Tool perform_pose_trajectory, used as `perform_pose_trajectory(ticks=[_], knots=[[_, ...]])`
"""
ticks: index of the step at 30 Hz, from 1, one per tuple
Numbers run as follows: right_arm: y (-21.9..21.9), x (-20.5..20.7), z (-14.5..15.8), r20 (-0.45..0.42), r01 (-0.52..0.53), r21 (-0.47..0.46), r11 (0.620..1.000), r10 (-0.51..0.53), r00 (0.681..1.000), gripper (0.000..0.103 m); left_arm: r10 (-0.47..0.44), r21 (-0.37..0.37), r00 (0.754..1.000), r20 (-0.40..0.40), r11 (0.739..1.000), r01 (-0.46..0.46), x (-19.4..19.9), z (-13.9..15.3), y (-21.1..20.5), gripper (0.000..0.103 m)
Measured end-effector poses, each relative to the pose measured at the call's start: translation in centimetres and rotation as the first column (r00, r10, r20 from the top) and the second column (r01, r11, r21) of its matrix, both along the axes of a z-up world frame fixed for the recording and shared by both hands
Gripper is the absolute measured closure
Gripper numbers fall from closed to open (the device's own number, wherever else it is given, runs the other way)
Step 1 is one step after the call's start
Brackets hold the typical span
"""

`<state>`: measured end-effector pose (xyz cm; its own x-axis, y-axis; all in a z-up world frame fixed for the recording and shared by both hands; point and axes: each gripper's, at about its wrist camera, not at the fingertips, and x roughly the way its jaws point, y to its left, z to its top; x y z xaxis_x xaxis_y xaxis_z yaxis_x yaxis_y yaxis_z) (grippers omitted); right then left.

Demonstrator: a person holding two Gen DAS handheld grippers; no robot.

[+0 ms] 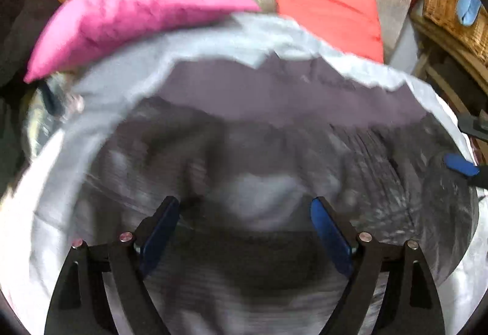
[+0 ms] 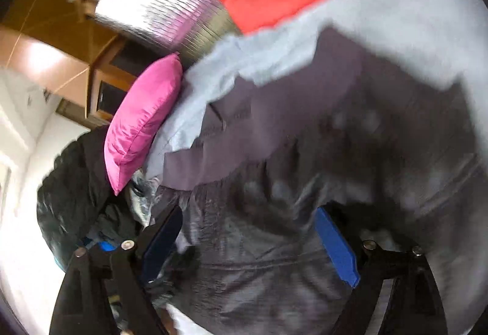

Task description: Fold large clothes

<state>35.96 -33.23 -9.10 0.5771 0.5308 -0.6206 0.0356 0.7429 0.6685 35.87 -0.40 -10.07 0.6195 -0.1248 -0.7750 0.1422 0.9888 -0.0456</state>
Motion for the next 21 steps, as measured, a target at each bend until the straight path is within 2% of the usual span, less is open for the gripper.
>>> perform_pose_trajectory(ticks=[2, 3, 6, 10, 12, 13, 14, 15, 16, 20, 21], knots=[[-1.8, -0.1, 1.5, 0.031, 0.028, -0.112, 0.993, -0.025, 0.999, 0.013, 0.041, 0.017, 0.999, 0.014, 0.999, -0.041, 1.1, 0.6, 2.5, 0.014], [-2.6, 0.2, 1.8, 0.033, 0.042, -0.179, 0.983, -0.037, 0.999, 0.013, 0.06, 0.008, 0.998, -0.004, 0.998, -0.06, 1.9, 0.7, 4.0, 0.014], [-4.5, 2.2, 1.6, -0.004, 0.038, -0.347, 0.937, -0.042, 0.999, 0.013, 0.075, -0.014, 0.996, -0.049, 0.997, -0.075, 4.7, 0.5, 6.9, 0.015], [-3.8, 4.9, 0.9, -0.012, -0.019, -0.477, 0.879, 0.016, 1.0, 0.022, 0.046, -0.012, 0.995, -0.084, 0.999, -0.047, 7.3, -0.3, 8.4, 0.015], [-2.7, 6.1, 0.1, -0.045, -0.077, -0.527, 0.846, 0.063, 0.997, 0.024, 0.032, 0.016, 0.994, -0.105, 0.999, -0.03, 8.8, -1.1, 8.2, 0.016], [-2.1, 6.6, -0.4, -0.062, -0.101, -0.558, 0.823, 0.08, 0.995, 0.028, 0.022, 0.031, 0.994, -0.11, 0.999, -0.019, 9.2, -1.4, 7.9, 0.024], [-1.9, 6.8, -0.9, -0.077, -0.121, -0.581, 0.805, 0.094, 0.993, 0.034, 0.018, 0.056, 0.993, -0.114, 0.998, -0.012, 9.7, -1.7, 7.5, 0.038], [-1.8, 7.0, -1.2, -0.089, -0.136, -0.602, 0.787, 0.103, 0.991, 0.057, 0.018, 0.07, 0.993, -0.12, 0.997, -0.01, 10.1, -2.0, 7.1, 0.045], [-1.8, 7.1, -1.4, -0.094, -0.138, -0.634, 0.761, 0.1, 0.99, 0.072, 0.017, 0.064, 0.991, -0.133, 0.998, -0.008, 10.4, -2.3, 6.9, 0.053], [-2.1, 7.2, -1.3, -0.08, -0.127, -0.676, 0.726, 0.098, 0.992, 0.083, 0.028, 0.048, 0.989, -0.148, 0.999, -0.021, 11.0, -2.7, 6.5, 0.077], [-2.3, 7.3, -1.1, -0.066, -0.106, -0.681, 0.725, 0.084, 0.994, 0.085, 0.041, 0.045, 0.988, -0.15, 0.998, -0.035, 11.1, -2.8, 6.6, 0.078]])
